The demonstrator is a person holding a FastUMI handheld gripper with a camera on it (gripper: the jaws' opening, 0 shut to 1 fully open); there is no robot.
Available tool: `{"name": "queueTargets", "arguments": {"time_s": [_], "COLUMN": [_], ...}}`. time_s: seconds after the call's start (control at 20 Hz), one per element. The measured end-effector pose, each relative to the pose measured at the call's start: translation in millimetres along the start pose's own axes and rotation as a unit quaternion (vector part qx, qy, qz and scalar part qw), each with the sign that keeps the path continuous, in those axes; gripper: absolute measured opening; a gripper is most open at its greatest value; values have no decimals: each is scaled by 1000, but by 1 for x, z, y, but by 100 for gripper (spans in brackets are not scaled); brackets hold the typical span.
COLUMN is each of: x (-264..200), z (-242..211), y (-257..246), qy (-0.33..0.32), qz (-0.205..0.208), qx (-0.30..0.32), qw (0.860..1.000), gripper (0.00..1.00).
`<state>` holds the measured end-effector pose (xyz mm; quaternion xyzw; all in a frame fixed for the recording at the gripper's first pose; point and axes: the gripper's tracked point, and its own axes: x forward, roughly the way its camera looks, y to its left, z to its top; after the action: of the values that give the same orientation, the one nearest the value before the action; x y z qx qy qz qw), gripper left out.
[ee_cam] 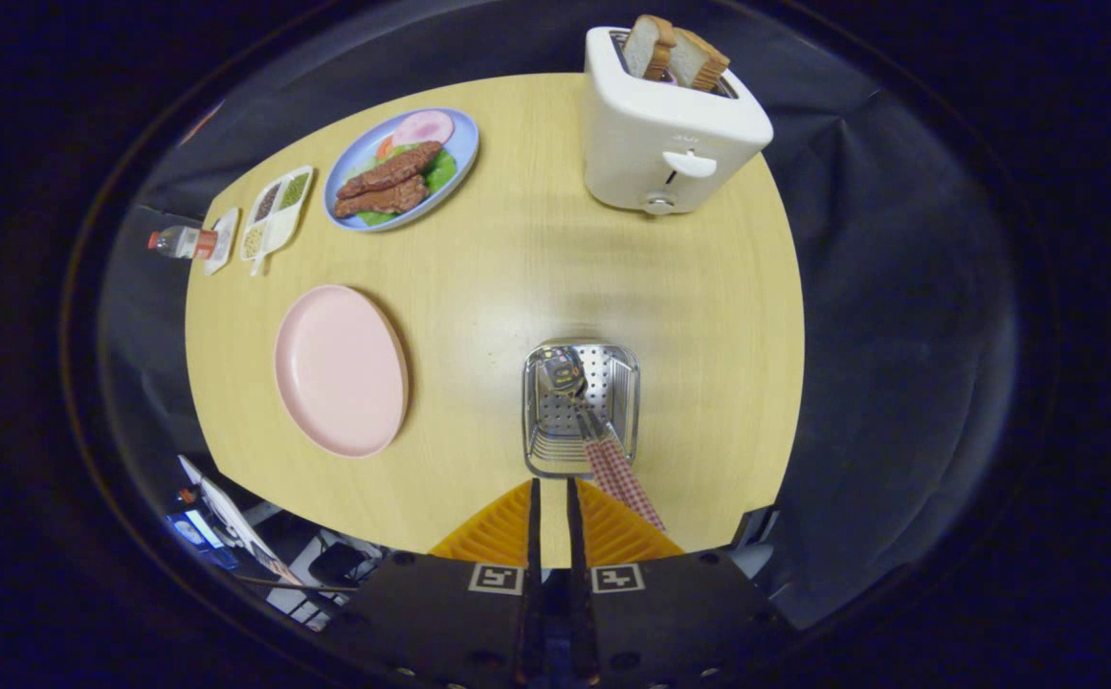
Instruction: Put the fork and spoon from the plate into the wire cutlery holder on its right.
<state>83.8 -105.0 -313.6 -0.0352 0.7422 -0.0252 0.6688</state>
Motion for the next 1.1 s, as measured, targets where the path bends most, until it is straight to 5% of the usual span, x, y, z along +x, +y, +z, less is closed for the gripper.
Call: {"name": "queueTargets", "arguments": {"time_s": [0.6,1.1], "x": [-33,-71], "z": [-20,-29], "y": [75,134], "qy": [-127,-269], "qz": [70,44], "qx": [-6,-33], "qw": [989,962], "gripper": [49,96]}}
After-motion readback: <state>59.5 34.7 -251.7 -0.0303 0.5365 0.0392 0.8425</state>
